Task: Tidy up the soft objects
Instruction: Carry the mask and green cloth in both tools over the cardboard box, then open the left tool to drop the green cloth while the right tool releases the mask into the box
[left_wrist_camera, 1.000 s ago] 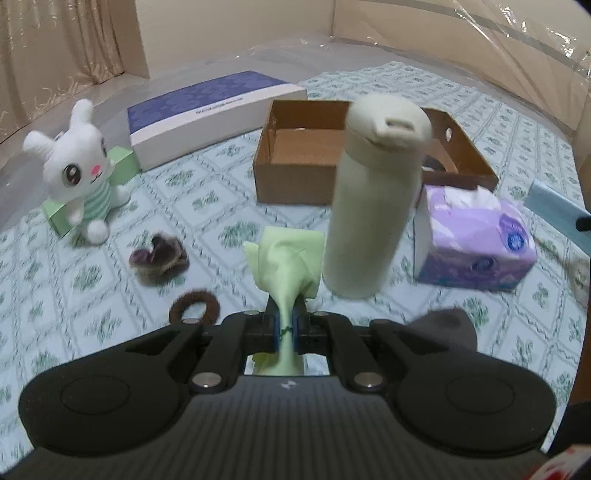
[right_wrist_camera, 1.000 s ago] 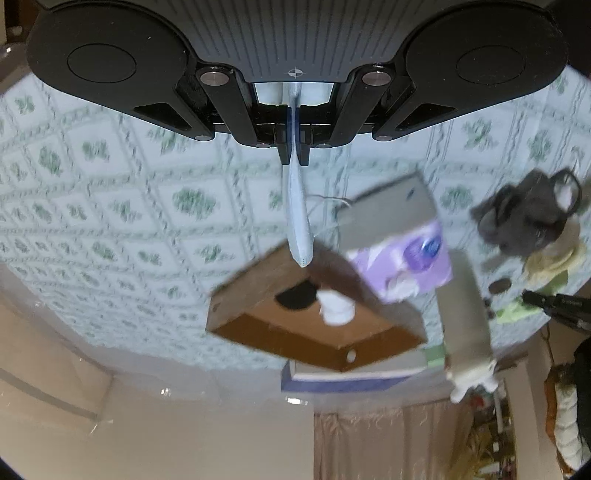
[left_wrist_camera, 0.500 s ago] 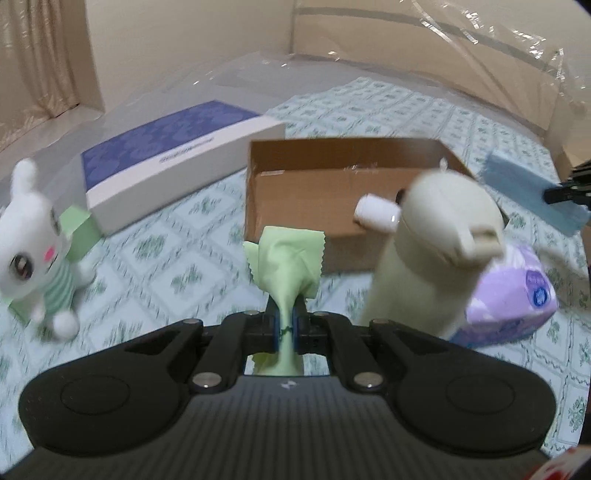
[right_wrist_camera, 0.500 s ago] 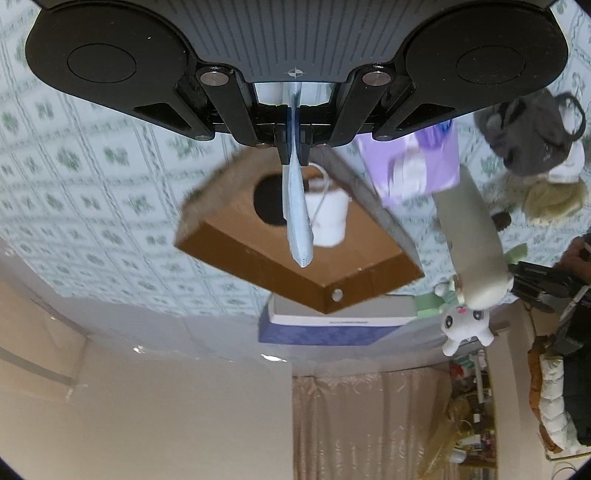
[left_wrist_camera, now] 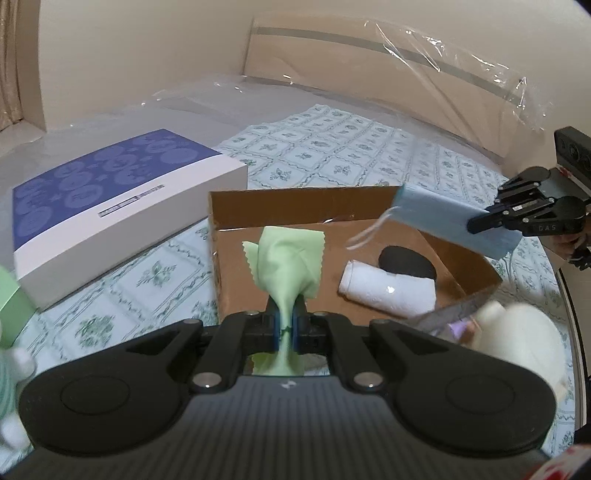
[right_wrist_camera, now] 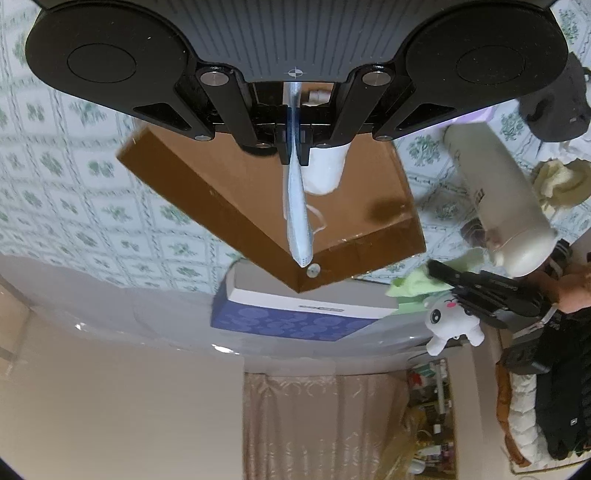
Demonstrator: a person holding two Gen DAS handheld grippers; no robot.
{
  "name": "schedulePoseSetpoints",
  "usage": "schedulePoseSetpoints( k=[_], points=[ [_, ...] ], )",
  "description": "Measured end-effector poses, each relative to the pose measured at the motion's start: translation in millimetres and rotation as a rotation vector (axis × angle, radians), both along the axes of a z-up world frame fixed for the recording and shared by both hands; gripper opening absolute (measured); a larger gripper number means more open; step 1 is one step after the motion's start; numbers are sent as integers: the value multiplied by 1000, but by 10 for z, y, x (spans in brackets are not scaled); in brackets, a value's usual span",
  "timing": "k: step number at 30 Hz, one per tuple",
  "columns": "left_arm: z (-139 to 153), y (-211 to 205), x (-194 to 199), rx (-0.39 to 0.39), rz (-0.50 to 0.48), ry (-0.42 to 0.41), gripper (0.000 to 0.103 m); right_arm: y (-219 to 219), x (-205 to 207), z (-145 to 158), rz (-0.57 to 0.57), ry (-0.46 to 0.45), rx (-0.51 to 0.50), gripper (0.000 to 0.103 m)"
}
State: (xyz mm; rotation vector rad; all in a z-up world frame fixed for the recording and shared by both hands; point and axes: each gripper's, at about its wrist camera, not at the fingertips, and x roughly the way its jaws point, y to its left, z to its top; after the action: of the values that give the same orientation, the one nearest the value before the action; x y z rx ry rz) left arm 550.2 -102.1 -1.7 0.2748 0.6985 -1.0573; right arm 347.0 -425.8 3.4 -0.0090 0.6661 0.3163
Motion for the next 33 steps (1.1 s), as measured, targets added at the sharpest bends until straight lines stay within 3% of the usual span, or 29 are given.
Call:
schedulePoseSetpoints(
  k=[9, 22, 26, 33],
  points=[
    [-116, -316, 193, -6, -29, 19, 5, 78, 447, -85, 47, -6, 3, 2],
    [-203, -617, 382, -4, -11, 21, 7, 152, 796, -155, 30, 25, 15, 2],
    [-288, -688, 390, 10, -13, 30, 24, 134, 824, -200, 20, 37, 20, 2],
    [-275, -648, 366, 11, 7, 10, 27, 99, 838, -223, -1, 48, 29, 2]
  ],
)
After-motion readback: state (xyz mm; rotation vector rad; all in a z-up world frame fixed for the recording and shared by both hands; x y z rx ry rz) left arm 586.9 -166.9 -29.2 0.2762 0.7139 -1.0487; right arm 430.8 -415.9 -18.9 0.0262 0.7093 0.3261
